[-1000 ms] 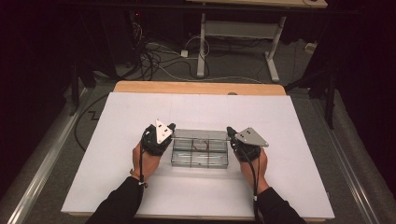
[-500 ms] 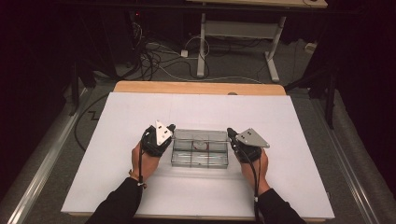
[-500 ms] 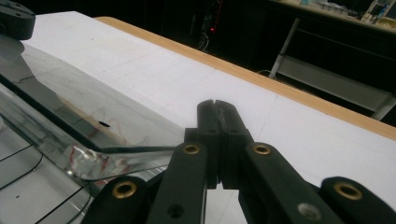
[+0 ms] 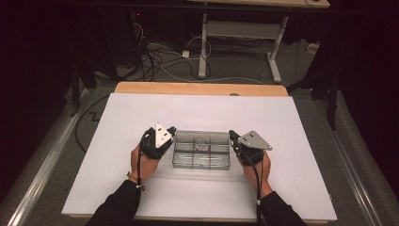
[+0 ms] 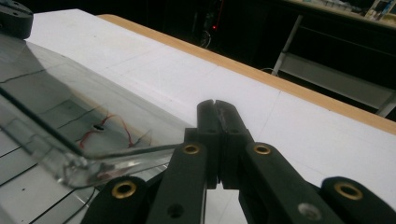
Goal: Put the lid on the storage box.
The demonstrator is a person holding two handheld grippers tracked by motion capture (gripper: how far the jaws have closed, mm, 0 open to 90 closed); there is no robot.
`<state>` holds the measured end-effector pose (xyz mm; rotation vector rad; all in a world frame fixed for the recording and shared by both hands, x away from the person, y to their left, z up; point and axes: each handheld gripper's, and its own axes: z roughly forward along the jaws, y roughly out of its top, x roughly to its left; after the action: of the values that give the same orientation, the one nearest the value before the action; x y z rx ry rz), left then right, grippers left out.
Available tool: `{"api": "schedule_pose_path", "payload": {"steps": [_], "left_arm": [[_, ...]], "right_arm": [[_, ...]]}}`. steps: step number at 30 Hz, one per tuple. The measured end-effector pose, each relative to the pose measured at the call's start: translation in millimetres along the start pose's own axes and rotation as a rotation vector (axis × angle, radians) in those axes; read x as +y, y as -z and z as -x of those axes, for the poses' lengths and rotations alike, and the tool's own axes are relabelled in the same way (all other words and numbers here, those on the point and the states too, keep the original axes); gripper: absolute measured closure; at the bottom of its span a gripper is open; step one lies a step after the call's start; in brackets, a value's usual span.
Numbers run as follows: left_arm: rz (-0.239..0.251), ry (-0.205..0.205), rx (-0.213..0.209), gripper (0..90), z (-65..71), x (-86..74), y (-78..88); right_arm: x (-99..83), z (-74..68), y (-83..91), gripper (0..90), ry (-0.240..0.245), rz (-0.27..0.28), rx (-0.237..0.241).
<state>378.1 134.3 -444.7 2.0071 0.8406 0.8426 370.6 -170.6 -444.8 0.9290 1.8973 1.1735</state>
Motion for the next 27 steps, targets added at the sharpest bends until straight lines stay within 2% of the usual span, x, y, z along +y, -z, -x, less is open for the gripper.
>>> {"api": "schedule_pose_path", "payload": {"steps": [6,10,16,20,22,27], "left_arm": [[-0.001,0.0,-0.019,84.1,2.2,-2.7,-0.3],[0.001,-0.035,-0.023,84.2,8.3,-0.7,0.3],[0.0,-0.042,-0.05,84.2,11.1,-2.3,0.9],[0.005,-0.046,-0.071,84.2,12.1,-2.3,1.4],[0.004,-0.051,-0.079,84.2,12.3,-2.4,1.2],[0.004,-0.054,-0.095,84.1,11.2,-2.8,1.0]], "right_arm": [[-3.1,-0.2,-1.8,90.0,0.006,-0.015,0.012],[-4.3,-7.1,-3.5,90.0,0.039,-0.026,0.02],[-5.9,-10.6,-1.4,90.0,0.047,-0.033,0.049],[-2.7,-9.5,2.0,87.6,0.068,-0.028,0.085],[-1.2,-7.9,4.4,87.6,0.081,-0.021,0.085],[-0.6,-2.3,7.8,85.0,0.073,-0.014,0.111]]}}
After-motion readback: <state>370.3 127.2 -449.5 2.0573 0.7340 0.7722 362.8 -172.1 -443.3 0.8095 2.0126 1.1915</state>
